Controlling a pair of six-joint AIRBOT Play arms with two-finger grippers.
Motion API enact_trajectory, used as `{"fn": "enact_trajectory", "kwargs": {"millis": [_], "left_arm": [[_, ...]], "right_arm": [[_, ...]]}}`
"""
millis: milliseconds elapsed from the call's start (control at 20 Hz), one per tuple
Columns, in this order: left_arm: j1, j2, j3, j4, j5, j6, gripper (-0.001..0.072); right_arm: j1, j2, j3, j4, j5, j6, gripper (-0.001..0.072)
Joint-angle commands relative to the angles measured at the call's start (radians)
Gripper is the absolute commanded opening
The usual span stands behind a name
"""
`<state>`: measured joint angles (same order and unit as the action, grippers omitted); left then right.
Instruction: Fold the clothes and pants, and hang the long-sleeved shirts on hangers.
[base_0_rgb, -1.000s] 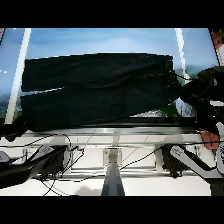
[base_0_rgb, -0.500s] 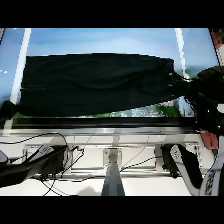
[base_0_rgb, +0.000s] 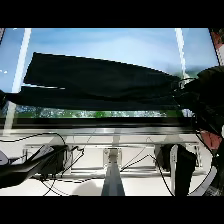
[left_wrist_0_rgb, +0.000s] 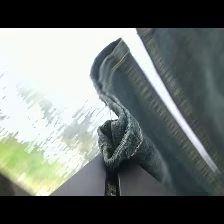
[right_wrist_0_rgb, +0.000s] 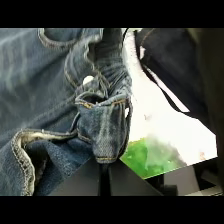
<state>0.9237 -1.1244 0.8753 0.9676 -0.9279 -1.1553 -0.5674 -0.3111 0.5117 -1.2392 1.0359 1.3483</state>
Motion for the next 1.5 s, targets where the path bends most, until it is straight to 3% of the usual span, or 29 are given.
{"fn": "enact_trajectory", "kwargs": {"millis": [0,100,300,450,700,850,900,950,1000,1100,1200,1350,1450], "left_arm": [[-0.134,-0.067,0.094,-0.004,0.095,-0.077,0.0026],[-0.231,-0.155,0.219,-0.003,0.107,-0.13,0.0025],[-0.376,-0.391,0.461,-0.004,0.141,-0.245,0.0026],[-0.46,-0.548,0.572,-0.013,0.211,-0.245,0.0027],[-0.515,-0.682,0.635,-0.196,0.447,-0.244,0.0027],[-0.517,-0.695,0.639,-0.217,0.491,-0.243,0.0046],[-0.516,-0.693,0.639,-0.217,0.495,-0.243,0.0175],[-0.512,-0.688,0.639,-0.214,0.492,-0.224,0.05],[-0.505,-0.679,0.639,-0.213,0.478,-0.185,0.072],[-0.487,-0.647,0.639,-0.209,0.405,-0.079,0.072],[-0.451,-0.61,0.639,-0.144,0.286,-0.06,0.0716],[-0.362,-0.575,0.637,0.01,0.069,-0.173,0.065],[-0.293,-0.568,0.623,0.062,-0.091,-0.206,0.065]], "right_arm": [[0.0,-0.012,0.045,-0.031,-0.088,0.058,0.0021],[0.001,-0.098,0.072,0.035,-0.22,0.06,0.0021],[0.001,-0.375,0.085,0.322,-0.381,0.103,0.0021],[0.015,-0.59,0.105,0.48,-0.51,0.097,0.0022],[0.225,-0.864,0.295,0.448,-0.768,0.089,0.0022],[0.314,-1.011,0.414,0.422,-0.873,0.089,0.0023],[0.323,-1.052,0.443,0.408,-0.873,0.089,0.0135],[0.327,-1.086,0.464,0.399,-0.872,0.089,0.051],[0.326,-1.105,0.476,0.4,-0.863,0.09,0.0702],[0.326,-1.105,0.48,0.396,-0.84,0.09,0.0691],[0.326,-1.098,0.48,0.396,-0.817,0.09,0.0691],[0.326,-1.091,0.483,0.386,-0.78,0.089,0.0691],[0.326,-1.091,0.483,0.372,-0.763,0.089,0.0691]]}}
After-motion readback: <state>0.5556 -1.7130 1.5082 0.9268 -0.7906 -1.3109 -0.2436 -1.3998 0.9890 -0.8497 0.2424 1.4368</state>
